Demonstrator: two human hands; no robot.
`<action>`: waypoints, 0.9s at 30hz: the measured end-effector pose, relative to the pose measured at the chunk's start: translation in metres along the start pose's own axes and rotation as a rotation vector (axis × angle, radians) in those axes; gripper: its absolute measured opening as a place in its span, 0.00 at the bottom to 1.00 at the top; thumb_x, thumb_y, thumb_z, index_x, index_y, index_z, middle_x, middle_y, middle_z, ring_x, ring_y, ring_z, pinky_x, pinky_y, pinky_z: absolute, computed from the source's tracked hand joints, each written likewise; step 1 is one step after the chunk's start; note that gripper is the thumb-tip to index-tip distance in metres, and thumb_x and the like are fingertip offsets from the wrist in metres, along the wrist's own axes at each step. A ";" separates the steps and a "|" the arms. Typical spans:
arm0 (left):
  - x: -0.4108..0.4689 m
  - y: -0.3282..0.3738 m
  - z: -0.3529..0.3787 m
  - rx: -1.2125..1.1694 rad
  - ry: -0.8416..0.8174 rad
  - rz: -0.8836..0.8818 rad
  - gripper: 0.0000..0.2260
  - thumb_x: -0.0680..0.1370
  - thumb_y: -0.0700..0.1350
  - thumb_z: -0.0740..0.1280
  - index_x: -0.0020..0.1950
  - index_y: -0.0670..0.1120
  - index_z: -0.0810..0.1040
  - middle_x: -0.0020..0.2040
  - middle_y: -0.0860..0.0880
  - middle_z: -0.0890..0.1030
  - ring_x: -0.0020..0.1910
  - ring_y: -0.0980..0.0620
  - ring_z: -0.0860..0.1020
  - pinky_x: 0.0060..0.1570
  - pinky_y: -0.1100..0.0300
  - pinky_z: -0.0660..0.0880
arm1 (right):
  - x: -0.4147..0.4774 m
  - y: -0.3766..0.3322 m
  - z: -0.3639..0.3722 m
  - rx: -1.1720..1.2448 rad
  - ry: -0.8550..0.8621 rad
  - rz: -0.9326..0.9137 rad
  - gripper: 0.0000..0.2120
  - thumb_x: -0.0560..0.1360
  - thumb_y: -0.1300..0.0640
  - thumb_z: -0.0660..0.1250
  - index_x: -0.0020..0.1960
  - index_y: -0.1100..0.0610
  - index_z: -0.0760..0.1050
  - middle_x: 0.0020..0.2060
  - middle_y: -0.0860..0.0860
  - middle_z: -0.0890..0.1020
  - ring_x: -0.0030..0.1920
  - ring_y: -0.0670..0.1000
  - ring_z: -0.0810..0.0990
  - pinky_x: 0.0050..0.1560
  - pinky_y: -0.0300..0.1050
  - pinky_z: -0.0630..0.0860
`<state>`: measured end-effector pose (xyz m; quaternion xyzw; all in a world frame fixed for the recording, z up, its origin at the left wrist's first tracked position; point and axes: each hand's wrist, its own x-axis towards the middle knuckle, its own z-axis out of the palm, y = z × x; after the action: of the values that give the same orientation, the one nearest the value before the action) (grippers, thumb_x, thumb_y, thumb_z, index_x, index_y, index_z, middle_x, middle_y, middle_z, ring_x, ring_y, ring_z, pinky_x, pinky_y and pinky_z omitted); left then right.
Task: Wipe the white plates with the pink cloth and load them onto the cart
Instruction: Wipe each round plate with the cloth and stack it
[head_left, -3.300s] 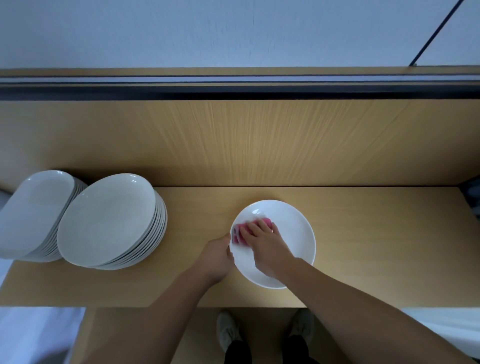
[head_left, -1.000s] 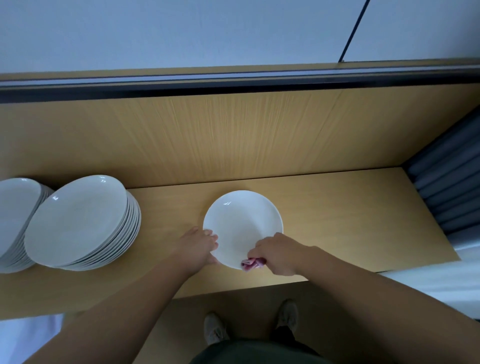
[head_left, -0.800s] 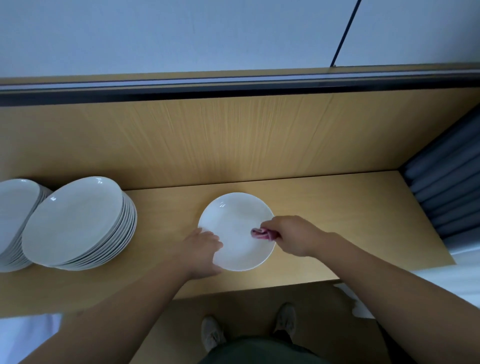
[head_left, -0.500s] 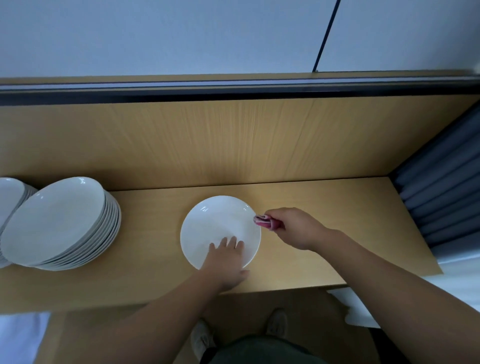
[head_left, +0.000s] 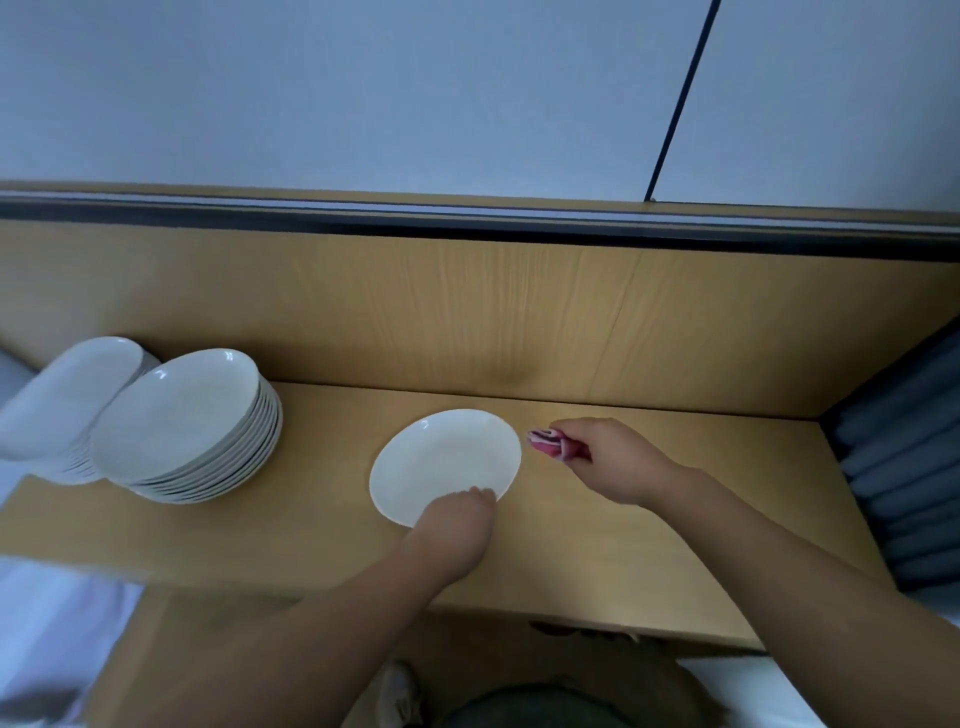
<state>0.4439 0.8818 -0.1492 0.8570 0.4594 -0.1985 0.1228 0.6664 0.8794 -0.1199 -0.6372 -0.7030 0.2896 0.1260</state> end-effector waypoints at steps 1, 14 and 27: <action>-0.003 -0.002 -0.009 0.005 0.027 -0.021 0.20 0.80 0.36 0.57 0.72 0.43 0.62 0.62 0.43 0.76 0.57 0.45 0.78 0.55 0.51 0.75 | 0.002 -0.001 -0.004 0.009 0.013 -0.008 0.06 0.77 0.58 0.61 0.43 0.48 0.72 0.35 0.44 0.75 0.36 0.48 0.73 0.38 0.49 0.73; -0.003 -0.011 -0.088 -0.580 0.391 -0.214 0.11 0.83 0.50 0.54 0.52 0.44 0.71 0.43 0.49 0.75 0.41 0.51 0.73 0.40 0.56 0.69 | 0.009 -0.025 -0.059 0.059 0.147 -0.004 0.15 0.78 0.58 0.61 0.37 0.41 0.69 0.39 0.49 0.80 0.40 0.53 0.79 0.41 0.52 0.76; -0.001 -0.045 -0.070 -0.862 0.394 -0.241 0.11 0.82 0.47 0.55 0.54 0.45 0.75 0.45 0.49 0.79 0.39 0.54 0.75 0.34 0.59 0.67 | 0.030 -0.044 -0.035 0.020 0.101 -0.017 0.04 0.77 0.54 0.62 0.46 0.47 0.74 0.41 0.47 0.80 0.42 0.52 0.79 0.43 0.54 0.78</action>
<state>0.4212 0.9334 -0.0872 0.6903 0.6100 0.1629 0.3534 0.6447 0.9158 -0.0728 -0.6438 -0.6982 0.2627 0.1702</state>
